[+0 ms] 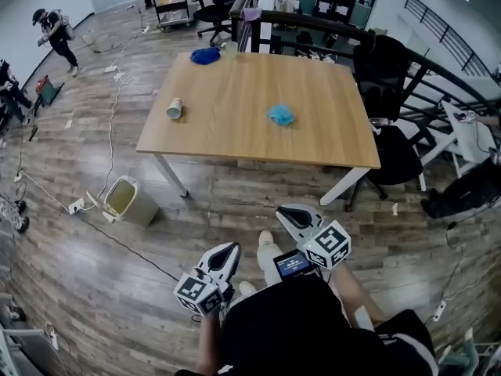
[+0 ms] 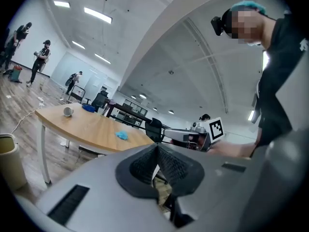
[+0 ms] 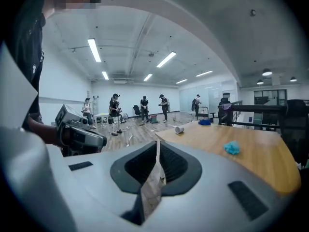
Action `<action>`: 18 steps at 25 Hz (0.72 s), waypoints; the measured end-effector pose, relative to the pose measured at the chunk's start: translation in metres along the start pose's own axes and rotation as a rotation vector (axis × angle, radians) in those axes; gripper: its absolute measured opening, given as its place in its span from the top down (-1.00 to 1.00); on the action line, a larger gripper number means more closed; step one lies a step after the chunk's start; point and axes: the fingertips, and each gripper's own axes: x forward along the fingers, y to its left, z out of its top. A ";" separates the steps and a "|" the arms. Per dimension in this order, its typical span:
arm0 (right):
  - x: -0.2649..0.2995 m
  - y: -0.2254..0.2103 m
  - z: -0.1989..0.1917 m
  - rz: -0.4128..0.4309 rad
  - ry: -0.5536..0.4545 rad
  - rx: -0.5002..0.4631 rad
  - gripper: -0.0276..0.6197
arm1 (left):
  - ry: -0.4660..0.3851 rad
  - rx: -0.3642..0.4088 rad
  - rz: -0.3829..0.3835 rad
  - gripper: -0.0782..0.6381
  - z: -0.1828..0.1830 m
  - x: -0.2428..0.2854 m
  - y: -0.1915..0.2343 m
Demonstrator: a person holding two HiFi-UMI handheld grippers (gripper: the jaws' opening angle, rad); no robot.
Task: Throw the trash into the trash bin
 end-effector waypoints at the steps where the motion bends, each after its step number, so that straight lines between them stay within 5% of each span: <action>1: 0.006 -0.006 0.000 -0.008 0.005 -0.002 0.92 | 0.007 -0.001 -0.014 0.79 0.001 0.007 0.005; 6: 0.058 -0.040 0.004 0.021 0.008 -0.001 0.92 | 0.033 0.000 -0.054 0.79 0.025 0.055 0.046; 10: 0.107 -0.091 0.015 0.102 -0.035 0.108 0.92 | 0.085 0.085 -0.089 0.79 0.067 0.117 0.083; 18: 0.174 -0.211 0.020 0.040 -0.037 0.167 0.92 | 0.170 0.078 -0.120 0.79 0.116 0.222 0.158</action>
